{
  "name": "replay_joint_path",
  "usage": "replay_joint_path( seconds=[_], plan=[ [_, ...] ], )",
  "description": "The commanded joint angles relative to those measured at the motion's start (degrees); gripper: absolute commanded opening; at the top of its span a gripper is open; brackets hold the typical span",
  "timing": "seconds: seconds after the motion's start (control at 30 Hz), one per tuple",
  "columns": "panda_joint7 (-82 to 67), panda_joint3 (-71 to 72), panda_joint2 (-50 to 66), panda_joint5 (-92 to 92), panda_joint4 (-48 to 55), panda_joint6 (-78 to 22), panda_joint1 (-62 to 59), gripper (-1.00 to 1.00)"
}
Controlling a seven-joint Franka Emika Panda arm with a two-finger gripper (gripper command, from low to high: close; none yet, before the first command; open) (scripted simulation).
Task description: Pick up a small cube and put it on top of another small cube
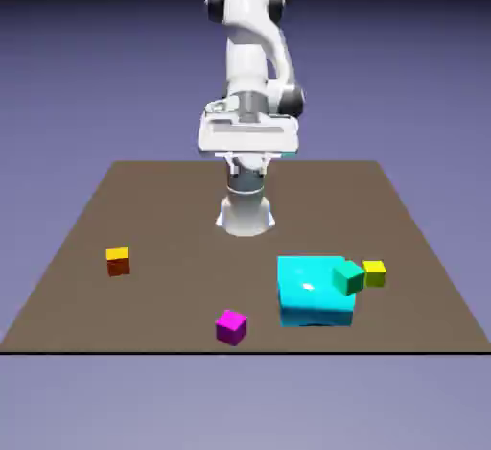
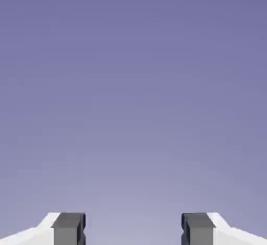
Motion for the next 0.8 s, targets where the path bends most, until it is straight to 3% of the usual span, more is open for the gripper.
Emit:
replay_joint_path(
  seconds=[0.0,0.63,0.77],
  plan=[
    [-1.7,0.6,2.1,-0.3,0.6,-0.7,1.6,0.00],
    [-33.6,11.5,41.5,-5.9,12.8,-14.7,32.9,0.00],
    [-31.6,8.4,47.7,-8.5,14.1,-9.7,35.4,0.00]
  ],
)
